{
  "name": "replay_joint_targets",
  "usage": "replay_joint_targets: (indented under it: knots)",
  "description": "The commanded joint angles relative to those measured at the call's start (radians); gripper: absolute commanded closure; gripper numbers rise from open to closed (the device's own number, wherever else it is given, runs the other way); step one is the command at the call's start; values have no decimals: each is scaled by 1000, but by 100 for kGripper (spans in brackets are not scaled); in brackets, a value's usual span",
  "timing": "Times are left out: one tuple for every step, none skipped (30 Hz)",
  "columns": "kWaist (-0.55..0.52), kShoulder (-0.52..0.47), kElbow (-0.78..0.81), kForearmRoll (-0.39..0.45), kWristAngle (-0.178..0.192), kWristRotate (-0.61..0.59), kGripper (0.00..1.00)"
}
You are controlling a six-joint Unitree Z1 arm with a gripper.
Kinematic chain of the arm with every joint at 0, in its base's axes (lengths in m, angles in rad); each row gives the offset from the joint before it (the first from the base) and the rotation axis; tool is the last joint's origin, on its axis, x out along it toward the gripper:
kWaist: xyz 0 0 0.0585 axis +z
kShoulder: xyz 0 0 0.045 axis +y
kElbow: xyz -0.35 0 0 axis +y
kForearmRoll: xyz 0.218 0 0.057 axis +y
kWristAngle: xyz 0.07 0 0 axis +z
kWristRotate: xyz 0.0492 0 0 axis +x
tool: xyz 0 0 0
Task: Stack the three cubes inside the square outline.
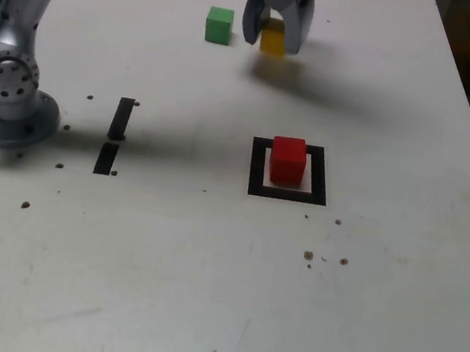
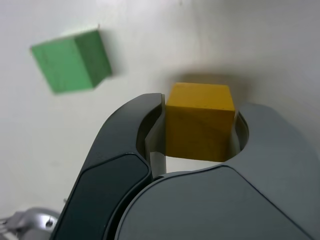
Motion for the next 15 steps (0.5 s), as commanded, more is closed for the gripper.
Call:
replay_joint_targets:
  knots:
    - [-46,-47,-45,69,10,-34,84]
    - [-91,-79,-83,129,15,-72,85]
    - [-130,-103,-111,172,17,-105,85]
    - [-173,-128,-134,211,15,-142,85]
    - [-217,-152,-152,244,10,-182,85]
    - [-263,-175,-164,270,1,-225,85]
    - [-310,-197,-168,290,-9,-271,85]
    - [-356,-218,-166,303,-20,-321,85]
    - [-401,-236,-159,310,-32,-372,85]
    - [-444,-250,-149,314,-44,-423,85]
    - [-486,-260,-139,315,-56,-474,85]
    - [-525,-266,-130,315,-66,-525,85]
    - [-562,-268,-121,315,-75,-576,85]
    - [-596,-267,-115,314,-83,-625,85]
    - [-626,-263,-109,313,-90,-671,85]
